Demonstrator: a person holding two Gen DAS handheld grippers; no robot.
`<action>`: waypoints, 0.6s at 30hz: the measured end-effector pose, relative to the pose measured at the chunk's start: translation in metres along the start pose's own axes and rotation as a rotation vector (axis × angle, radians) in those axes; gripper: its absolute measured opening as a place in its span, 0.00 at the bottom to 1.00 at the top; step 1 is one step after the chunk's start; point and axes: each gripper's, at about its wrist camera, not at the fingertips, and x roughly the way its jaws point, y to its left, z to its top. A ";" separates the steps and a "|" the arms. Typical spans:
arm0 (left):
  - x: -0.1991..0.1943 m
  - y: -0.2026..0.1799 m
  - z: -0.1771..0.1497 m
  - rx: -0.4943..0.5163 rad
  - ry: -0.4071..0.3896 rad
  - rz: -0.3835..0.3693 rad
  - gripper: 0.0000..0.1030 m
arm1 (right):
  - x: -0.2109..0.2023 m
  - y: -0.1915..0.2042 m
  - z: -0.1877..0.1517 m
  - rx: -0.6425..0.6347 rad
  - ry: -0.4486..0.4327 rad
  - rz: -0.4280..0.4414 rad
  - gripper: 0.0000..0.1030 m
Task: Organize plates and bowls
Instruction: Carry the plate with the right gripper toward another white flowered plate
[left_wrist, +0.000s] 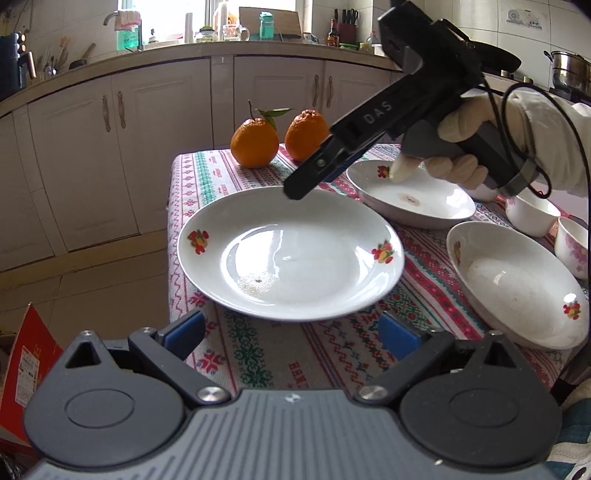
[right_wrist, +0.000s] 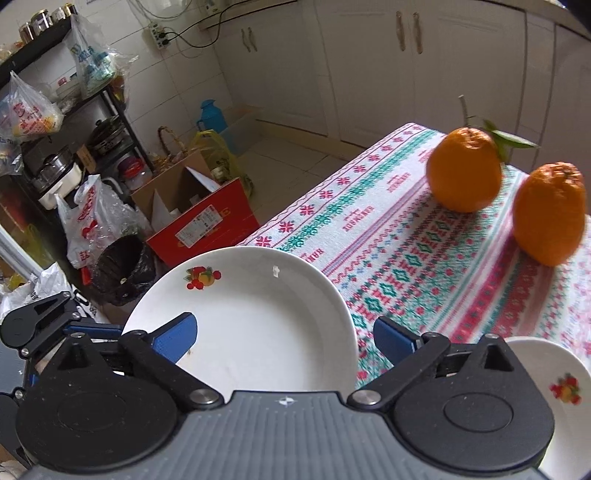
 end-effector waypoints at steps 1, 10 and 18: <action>-0.005 -0.003 -0.001 -0.002 -0.008 0.006 0.97 | -0.008 0.003 -0.003 -0.006 -0.009 -0.005 1.00; -0.037 -0.039 -0.011 -0.020 -0.042 0.018 0.97 | -0.082 0.043 -0.054 -0.021 -0.101 -0.056 1.00; -0.053 -0.072 -0.022 -0.019 -0.050 0.024 0.97 | -0.125 0.068 -0.128 -0.009 -0.161 -0.147 1.00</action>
